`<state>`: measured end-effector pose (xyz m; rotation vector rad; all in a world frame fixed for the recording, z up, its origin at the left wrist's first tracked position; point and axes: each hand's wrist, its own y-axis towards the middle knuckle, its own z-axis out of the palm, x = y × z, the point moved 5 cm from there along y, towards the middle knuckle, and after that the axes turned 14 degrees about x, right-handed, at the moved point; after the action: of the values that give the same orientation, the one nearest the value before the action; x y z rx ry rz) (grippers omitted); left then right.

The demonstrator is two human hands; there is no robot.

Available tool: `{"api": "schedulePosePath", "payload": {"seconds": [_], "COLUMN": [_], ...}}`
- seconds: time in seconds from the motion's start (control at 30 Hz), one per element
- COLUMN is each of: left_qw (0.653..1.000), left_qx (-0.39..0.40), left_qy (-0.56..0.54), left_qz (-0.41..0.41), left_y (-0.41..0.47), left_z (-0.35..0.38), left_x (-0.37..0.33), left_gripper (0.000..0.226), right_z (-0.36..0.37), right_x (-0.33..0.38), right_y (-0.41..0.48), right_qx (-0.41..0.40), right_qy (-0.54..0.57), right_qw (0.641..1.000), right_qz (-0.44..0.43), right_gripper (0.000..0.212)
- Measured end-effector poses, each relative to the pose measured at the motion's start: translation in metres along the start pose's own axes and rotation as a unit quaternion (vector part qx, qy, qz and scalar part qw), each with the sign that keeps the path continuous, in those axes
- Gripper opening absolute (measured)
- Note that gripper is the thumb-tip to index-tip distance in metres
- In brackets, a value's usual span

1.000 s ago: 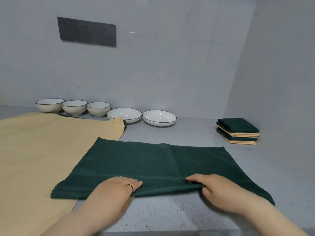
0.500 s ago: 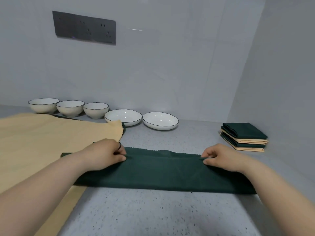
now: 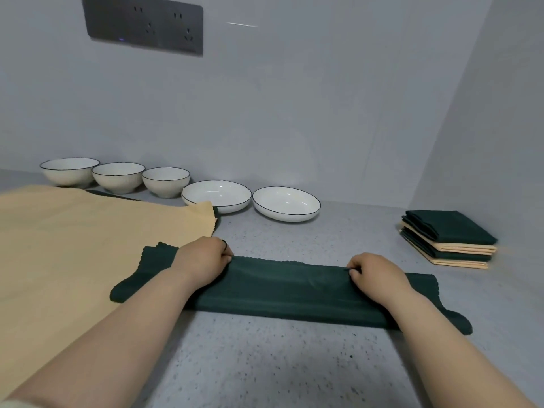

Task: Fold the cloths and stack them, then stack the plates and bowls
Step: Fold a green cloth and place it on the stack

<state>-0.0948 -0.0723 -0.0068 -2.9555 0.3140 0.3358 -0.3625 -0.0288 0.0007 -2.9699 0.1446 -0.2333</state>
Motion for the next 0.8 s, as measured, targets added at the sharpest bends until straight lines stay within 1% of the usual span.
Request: {"api": "schedulePosePath", "payload": {"seconds": [0.13,0.23,0.33,0.43,0.47,0.5,0.57,0.63,0.7,0.8], "left_qw": [0.999,0.998,0.997,0.995,0.995,0.996,0.993,0.986,0.985,0.988], "left_qx": [-0.034,-0.041,-0.045,-0.065,-0.053,-0.021,0.069,0.121,0.133,0.129], "left_qy": [0.031,0.049,0.063,0.073,0.071,0.067,0.071,0.086,0.09,0.074], "left_qz": [-0.011,-0.012,-0.003,0.023,0.035,0.049,0.069,0.07,0.059,0.051], "left_y": [0.003,0.006,0.006,0.001,-0.002,-0.005,-0.014,-0.021,-0.021,-0.023], "left_z": [0.0,0.002,0.004,0.001,0.001,0.004,0.018,0.031,0.04,0.046], "left_x": [-0.002,-0.003,-0.005,-0.012,-0.017,-0.024,-0.04,-0.049,-0.05,-0.049], "left_gripper": [0.028,0.028,0.03,0.036,0.039,0.043,0.051,0.055,0.056,0.055], "right_z": [0.002,0.006,0.01,0.012,0.012,0.013,0.014,0.015,0.016,0.014], "right_x": [0.0,0.001,0.002,0.001,0.001,0.001,0.001,0.002,0.003,0.017], "right_y": [0.007,0.011,0.013,0.013,0.013,0.013,0.013,0.012,0.01,0.003], "right_qx": [-0.016,-0.023,-0.033,-0.042,-0.043,-0.044,-0.044,-0.041,-0.031,-0.012], "right_qy": [-0.009,-0.015,-0.028,-0.032,-0.032,-0.033,-0.033,-0.031,-0.032,-0.048], "right_qw": [1.0,1.0,0.999,0.999,0.999,0.998,0.998,0.999,0.999,0.999], "right_qz": [0.013,0.006,0.0,-0.004,-0.004,-0.003,-0.001,0.001,0.005,0.003], "right_gripper": [0.028,0.028,0.03,0.032,0.033,0.034,0.035,0.036,0.038,0.045]}}
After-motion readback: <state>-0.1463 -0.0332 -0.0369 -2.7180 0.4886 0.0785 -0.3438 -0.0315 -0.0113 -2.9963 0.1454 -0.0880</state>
